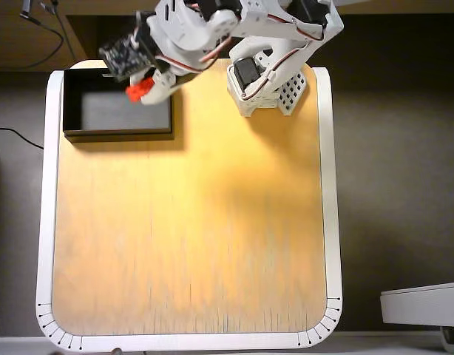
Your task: Grasp a lego block and put it in the bin.
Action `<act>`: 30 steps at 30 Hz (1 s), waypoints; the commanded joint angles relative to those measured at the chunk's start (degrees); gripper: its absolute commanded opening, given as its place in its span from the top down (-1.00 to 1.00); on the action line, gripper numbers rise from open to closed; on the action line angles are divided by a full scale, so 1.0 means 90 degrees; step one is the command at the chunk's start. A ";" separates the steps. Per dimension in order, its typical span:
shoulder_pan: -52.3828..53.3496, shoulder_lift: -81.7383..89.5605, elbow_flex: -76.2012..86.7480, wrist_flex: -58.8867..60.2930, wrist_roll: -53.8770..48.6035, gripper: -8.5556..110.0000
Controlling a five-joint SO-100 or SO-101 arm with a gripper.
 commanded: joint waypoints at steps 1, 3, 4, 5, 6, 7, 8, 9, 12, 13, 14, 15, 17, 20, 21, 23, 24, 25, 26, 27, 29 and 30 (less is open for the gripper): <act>0.0947 -0.0186 -0.0439 -0.0010 0.0225 0.85; 0.1230 -0.0371 -0.0439 -0.0059 0.0361 0.85; 0.1348 -0.0479 -0.0439 -0.0107 0.0400 0.85; 0.1436 -0.0566 -0.0439 -0.0186 0.0420 0.85; 0.1494 -0.0654 -0.0439 -0.0273 0.0420 0.85; 0.1533 -0.0752 -0.0439 -0.0342 0.0420 0.85; 0.1553 -0.0859 -0.0439 -0.0410 0.0400 0.85; 0.1553 -0.0957 -0.0439 -0.0498 0.0371 0.85; 0.1553 -0.1299 -0.0439 -0.0654 0.0244 0.85; 0.1553 -0.1445 -0.0439 -0.0742 0.0234 0.85; 0.1553 -0.1592 -0.0439 -0.0850 0.0225 0.85; 0.1553 -0.1729 -0.0439 -0.0967 0.0234 0.85; 0.1553 -0.1992 -0.0439 -0.1172 0.0234 0.85; 0.1553 -0.2363 -0.0439 -0.1426 0.0244 0.85; 0.1553 -0.2471 -0.0439 -0.1504 0.0244 0.85; 0.1553 -0.2686 -0.0439 -0.1670 0.0254 0.85; 0.1553 -0.2803 -0.0439 -0.1738 0.0273 0.85; 0.1553 -0.2910 -0.0439 -0.1797 0.0273 0.85; 0.1553 -0.3027 -0.0439 -0.1875 0.0273 0.85; 0.1553 -0.3135 -0.0439 -0.1934 0.0283 0.85; 0.1553 -0.3340 -0.0430 -0.2061 0.0303 0.85; 0.1553 -0.3447 -0.0430 -0.2119 0.0332 0.85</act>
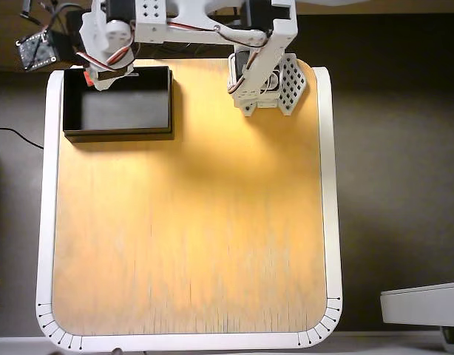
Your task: Grasp a lego block and put it in the bin.
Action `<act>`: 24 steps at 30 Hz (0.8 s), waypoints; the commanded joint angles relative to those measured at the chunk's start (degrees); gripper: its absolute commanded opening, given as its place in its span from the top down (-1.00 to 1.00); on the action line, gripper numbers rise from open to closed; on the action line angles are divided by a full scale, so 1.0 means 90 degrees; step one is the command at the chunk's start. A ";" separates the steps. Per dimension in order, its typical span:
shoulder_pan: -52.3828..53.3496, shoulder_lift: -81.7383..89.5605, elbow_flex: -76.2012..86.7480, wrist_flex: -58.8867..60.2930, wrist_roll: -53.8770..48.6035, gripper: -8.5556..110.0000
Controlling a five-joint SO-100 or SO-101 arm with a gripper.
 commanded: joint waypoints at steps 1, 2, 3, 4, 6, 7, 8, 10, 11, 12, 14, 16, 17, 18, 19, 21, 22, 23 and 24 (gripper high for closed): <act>0.0117 -0.0176 -0.0430 -0.0391 0.0107 0.85; 0.0117 -0.0264 -0.0430 -0.0439 0.0137 0.85; 0.0137 -0.0352 -0.0430 -0.0479 0.0186 0.85; 0.0156 -0.0449 -0.0430 -0.0527 0.0225 0.85; 0.0176 -0.0615 -0.0430 -0.0625 0.0283 0.85; 0.0195 -0.0693 -0.0420 -0.0664 0.0361 0.85; 0.0215 -0.0752 -0.0420 -0.0693 0.0430 0.85; 0.0254 -0.0840 -0.0420 -0.0703 0.0586 0.85; 0.0273 -0.0879 -0.0420 -0.0703 0.0645 0.81; 0.0293 -0.0908 -0.0400 -0.0703 0.0703 0.73; 0.0342 -0.0908 -0.0342 -0.0723 0.0850 0.64; 0.0371 -0.0908 -0.0322 -0.0732 0.0908 0.58; 0.0391 -0.0908 -0.0313 -0.0732 0.0918 0.54; 0.0400 -0.0908 -0.0313 -0.0732 0.0918 0.51; 0.0400 -0.0908 -0.0313 -0.0732 0.0918 0.48; 0.0410 -0.0898 -0.0322 -0.0732 0.0918 0.44; 0.0410 -0.0898 -0.0322 -0.0742 0.0898 0.43; 0.0410 -0.0889 -0.0322 -0.0752 0.0869 0.39; 0.0410 -0.0889 -0.0322 -0.0781 0.0850 0.34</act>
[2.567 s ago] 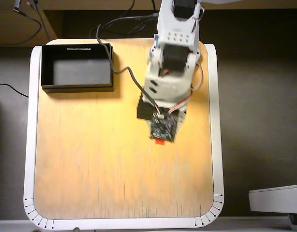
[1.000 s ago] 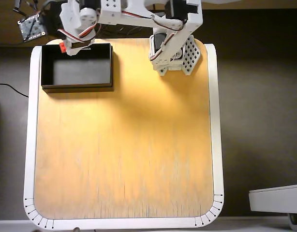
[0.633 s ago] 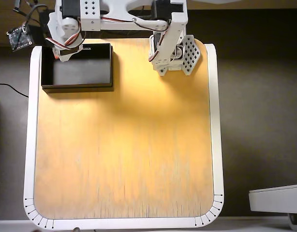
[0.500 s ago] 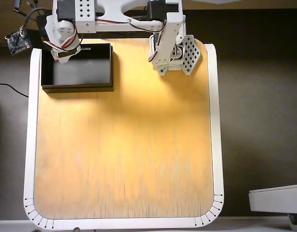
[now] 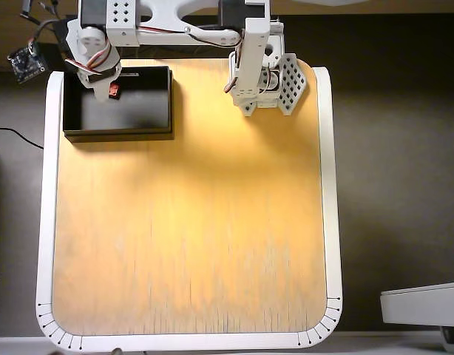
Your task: Grasp a lego block and put it in the bin.
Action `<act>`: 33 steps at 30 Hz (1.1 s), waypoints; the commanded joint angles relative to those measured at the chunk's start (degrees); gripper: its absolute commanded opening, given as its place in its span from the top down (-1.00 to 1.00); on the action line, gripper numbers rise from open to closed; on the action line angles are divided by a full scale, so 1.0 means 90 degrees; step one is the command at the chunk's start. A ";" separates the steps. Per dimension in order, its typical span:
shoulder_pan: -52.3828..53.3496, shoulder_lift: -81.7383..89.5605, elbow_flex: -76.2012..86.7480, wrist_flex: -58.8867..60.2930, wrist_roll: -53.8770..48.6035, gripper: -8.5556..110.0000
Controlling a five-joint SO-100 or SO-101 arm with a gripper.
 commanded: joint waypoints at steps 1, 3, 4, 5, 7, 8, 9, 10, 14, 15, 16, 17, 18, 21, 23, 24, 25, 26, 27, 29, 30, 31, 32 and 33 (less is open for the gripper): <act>0.0098 0.0166 -0.0322 -0.0264 -0.0088 0.32; 0.0098 0.0166 -0.0322 -0.0293 -0.0098 0.29; 0.0098 0.0166 -0.0322 -0.0293 -0.0088 0.29; 0.0098 0.0166 -0.0322 -0.0293 -0.0078 0.29; 0.0098 0.0166 -0.0322 -0.0293 -0.0098 0.29; 0.0098 0.0176 -0.0322 -0.0293 -0.0107 0.29; 0.0098 0.0186 -0.0322 -0.0293 -0.0127 0.29; 0.0088 0.0215 -0.0322 -0.0293 -0.0166 0.29; -0.0039 0.0557 -0.0322 -0.0283 -0.0332 0.36; -0.0117 0.0684 -0.0322 -0.0254 -0.0469 0.42; -0.0195 0.0811 -0.0322 -0.0205 -0.0586 0.52; -0.0283 0.0937 -0.0322 -0.0146 -0.0703 0.63; -0.0391 0.1064 -0.0322 -0.0098 -0.0859 0.73; -0.0703 0.1416 -0.0322 0.0049 -0.1260 0.85; -0.0937 0.1631 -0.0332 0.0098 -0.1494 0.85; -0.1045 0.1729 -0.0332 0.0137 -0.1572 0.85; -0.1162 0.1836 -0.0332 0.0176 -0.1680 0.85; -0.1270 0.1924 -0.0332 0.0215 -0.1768 0.85; -0.1377 0.2021 -0.0332 0.0264 -0.1846 0.85; -0.1592 0.2197 -0.0332 0.0322 -0.2012 0.85; -0.1699 0.2285 -0.0332 0.0352 -0.2070 0.85; -0.1816 0.2383 -0.0332 0.0361 -0.2148 0.85; -0.1943 0.2471 -0.0332 0.0371 -0.2227 0.85; -0.2080 0.2559 -0.0332 0.0371 -0.2295 0.85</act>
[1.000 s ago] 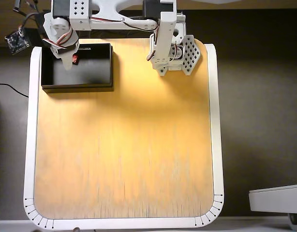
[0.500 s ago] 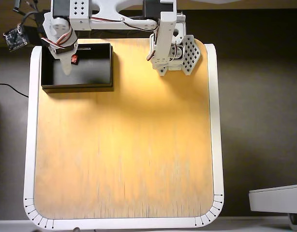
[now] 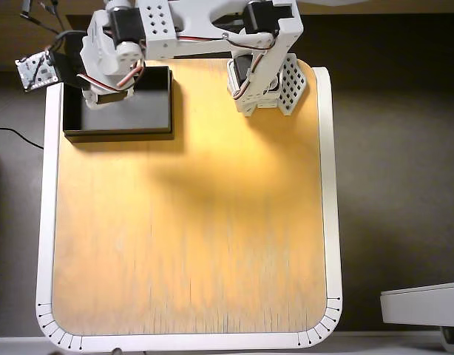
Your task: Grasp a lego block and put it in the bin.
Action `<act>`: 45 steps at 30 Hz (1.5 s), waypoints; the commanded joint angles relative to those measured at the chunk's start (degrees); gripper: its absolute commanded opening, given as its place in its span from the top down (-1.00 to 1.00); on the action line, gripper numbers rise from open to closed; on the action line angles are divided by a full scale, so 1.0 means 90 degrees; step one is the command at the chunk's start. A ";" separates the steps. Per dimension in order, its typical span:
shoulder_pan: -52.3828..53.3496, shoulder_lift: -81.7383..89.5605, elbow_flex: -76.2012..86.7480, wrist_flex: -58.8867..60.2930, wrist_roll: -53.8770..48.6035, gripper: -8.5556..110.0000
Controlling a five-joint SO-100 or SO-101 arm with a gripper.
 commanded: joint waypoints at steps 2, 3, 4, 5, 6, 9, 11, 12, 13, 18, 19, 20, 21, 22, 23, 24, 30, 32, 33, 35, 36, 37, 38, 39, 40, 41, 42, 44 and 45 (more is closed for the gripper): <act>-0.0713 0.1055 -0.0332 0.0020 -0.0381 0.85; -0.0918 0.1152 -0.0332 0.0020 -0.0479 0.85; -0.1133 0.1240 -0.0332 0.0020 -0.0596 0.85; -0.1357 0.1338 -0.0332 0.0020 -0.0693 0.85; -0.1602 0.1426 -0.0332 0.0020 -0.0781 0.85; -0.2402 0.1670 -0.0332 0.0020 -0.1055 0.85; -0.2988 0.1787 -0.0332 0.0020 -0.1201 0.85; -0.3291 0.1846 -0.0332 0.0020 -0.1270 0.85; -0.3584 0.1895 -0.0332 0.0010 -0.1318 0.85; -0.4951 0.2139 -0.0332 0.0010 -0.1406 0.85; -0.5225 0.2178 -0.0332 0.0010 -0.1436 0.85; -0.5479 0.2217 -0.0322 0.0010 -0.1445 0.85; -0.5723 0.2246 -0.0313 0.0010 -0.1465 0.85; -0.5977 0.2285 -0.0293 0.0010 -0.1494 0.85; -0.6221 0.2334 -0.0234 0.0010 -0.1523 0.85; -0.6406 0.2422 -0.0127 0.0000 -0.1523 0.85; -0.7275 0.3516 0.1494 -0.0986 -0.1201 0.85; -0.7432 0.4053 0.2305 -0.1465 -0.1006 0.85; -0.7500 0.4316 0.2656 -0.1641 -0.0918 0.85; -0.7646 0.4805 0.3281 -0.1787 -0.0742 0.85; -0.7715 0.5010 0.3525 -0.1826 -0.0693 0.85; -0.7793 0.5215 0.3770 -0.1865 -0.0645 0.85; -0.7871 0.5449 0.4053 -0.1953 -0.0596 0.85; -0.7949 0.5684 0.4336 -0.2080 -0.0537 0.85; -0.8018 0.5947 0.4639 -0.2197 -0.0488 0.85; -0.8096 0.6152 0.4873 -0.2266 -0.0439 0.85; -0.8174 0.6318 0.5078 -0.2305 -0.0410 0.85; -0.8320 0.6621 0.5479 -0.2441 -0.0352 0.85; -0.8398 0.6768 0.5693 -0.2549 -0.0322 0.85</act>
